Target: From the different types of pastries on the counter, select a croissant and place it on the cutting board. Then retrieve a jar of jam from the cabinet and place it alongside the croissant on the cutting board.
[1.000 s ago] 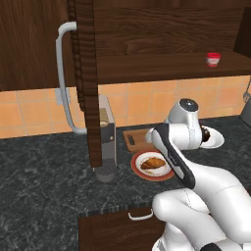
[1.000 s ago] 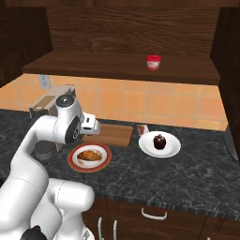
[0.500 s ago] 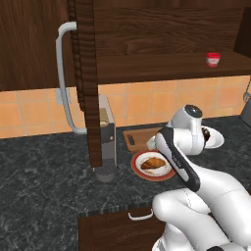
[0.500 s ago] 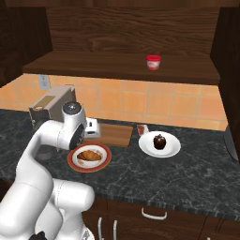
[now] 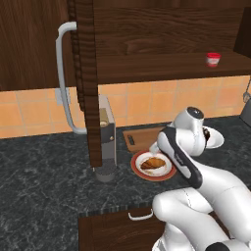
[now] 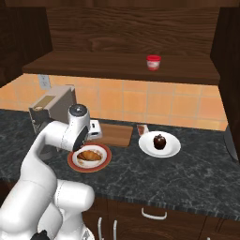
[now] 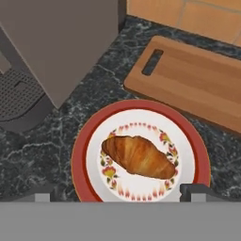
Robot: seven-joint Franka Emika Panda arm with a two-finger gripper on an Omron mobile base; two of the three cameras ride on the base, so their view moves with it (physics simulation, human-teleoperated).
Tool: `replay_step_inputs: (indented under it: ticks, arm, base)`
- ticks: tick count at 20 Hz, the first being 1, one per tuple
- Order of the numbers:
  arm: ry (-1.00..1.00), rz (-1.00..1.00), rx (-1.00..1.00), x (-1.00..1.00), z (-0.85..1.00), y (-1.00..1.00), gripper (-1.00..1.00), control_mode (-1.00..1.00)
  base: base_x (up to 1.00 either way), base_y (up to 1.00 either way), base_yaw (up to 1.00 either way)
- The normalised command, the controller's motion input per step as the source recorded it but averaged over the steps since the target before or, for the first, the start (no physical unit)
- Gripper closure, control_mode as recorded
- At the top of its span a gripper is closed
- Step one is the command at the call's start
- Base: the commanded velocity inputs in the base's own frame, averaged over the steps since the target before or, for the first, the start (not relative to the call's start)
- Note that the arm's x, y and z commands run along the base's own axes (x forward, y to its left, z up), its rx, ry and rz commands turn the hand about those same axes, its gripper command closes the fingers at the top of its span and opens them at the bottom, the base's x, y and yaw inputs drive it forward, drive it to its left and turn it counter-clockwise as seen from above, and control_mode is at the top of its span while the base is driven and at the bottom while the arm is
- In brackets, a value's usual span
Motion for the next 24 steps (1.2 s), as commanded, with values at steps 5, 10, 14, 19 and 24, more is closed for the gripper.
replay_step_inputs:
  ticks: [5,10,14,19,24]
  arm:
    - [0.0,0.13,-0.09,0.0,-0.29,0.0,-1.0,-1.0]
    - [0.02,0.0,-0.01,0.05,-0.09,-0.01,-1.0,-1.0]
    - [0.0,0.0,-0.15,0.05,-0.35,-0.02,-1.0,-1.0]
    - [-0.04,0.0,-0.09,0.04,-0.12,0.0,-1.0,-1.0]
    - [0.01,0.0,0.0,0.01,-0.14,0.04,-1.0,-1.0]
  base:
    - [0.0,0.0,0.0]
    - [0.0,0.0,0.0]
    - [0.0,0.0,0.0]
    - [0.0,0.0,0.0]
    - [0.0,0.0,0.0]
